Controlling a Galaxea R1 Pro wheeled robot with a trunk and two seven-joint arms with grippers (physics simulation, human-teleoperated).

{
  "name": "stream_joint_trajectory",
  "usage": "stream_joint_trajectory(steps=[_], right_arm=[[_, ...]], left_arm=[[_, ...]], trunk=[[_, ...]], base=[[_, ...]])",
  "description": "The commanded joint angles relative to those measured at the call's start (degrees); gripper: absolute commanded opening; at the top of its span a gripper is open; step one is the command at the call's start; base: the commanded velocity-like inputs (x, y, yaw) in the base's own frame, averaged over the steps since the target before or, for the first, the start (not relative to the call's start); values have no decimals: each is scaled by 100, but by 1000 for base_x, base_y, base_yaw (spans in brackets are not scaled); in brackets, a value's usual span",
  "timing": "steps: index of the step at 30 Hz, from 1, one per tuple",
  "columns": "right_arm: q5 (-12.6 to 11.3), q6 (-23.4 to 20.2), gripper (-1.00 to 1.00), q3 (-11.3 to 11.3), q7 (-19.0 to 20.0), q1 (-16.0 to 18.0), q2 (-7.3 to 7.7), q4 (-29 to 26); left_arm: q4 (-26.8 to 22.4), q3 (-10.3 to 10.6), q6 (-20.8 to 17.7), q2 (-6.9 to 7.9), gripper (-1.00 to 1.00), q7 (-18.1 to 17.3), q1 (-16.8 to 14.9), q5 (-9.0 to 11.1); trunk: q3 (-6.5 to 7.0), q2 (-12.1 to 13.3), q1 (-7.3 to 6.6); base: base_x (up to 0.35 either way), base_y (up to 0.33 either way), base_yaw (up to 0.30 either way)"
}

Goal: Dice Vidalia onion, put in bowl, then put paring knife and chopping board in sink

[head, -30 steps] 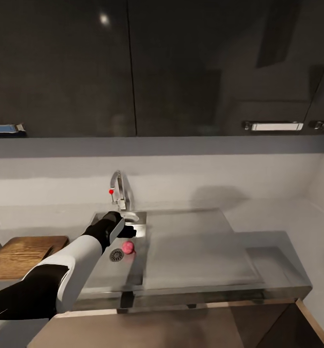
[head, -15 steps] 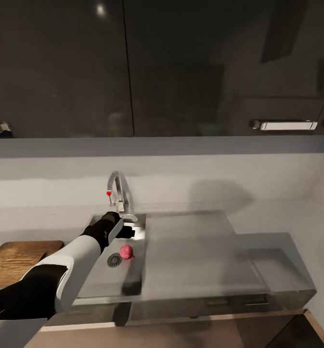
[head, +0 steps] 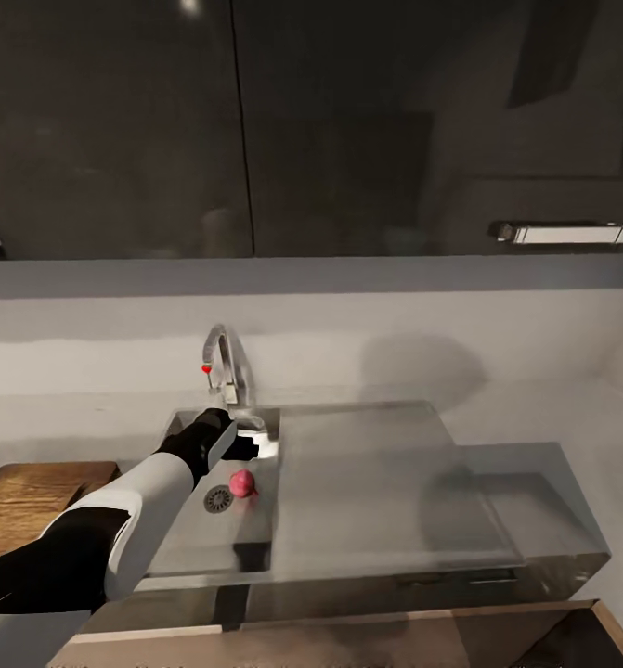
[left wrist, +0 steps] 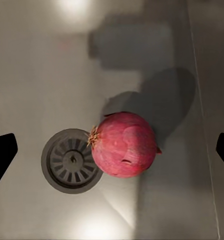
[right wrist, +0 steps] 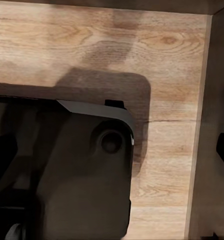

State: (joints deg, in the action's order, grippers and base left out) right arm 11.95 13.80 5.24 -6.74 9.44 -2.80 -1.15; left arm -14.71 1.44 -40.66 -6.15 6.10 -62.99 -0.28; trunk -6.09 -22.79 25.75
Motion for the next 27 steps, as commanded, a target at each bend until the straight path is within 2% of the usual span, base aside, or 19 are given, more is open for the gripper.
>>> stream_joint_trajectory(steps=[1, 27], right_arm=[[61, 18, 100, 48, -24, 5, -2, 4], [62, 16, 100, 48, -24, 5, -10, 4]], left_arm=[[-7, 14, -29, 0, 100, 14, -3, 0], [70, 14, -30, 1, 100, 17, -3, -2]], trunk=[[-22, -13, 3], [-260, -13, 3]], base=[[0, 0, 0], [0, 0, 0]])
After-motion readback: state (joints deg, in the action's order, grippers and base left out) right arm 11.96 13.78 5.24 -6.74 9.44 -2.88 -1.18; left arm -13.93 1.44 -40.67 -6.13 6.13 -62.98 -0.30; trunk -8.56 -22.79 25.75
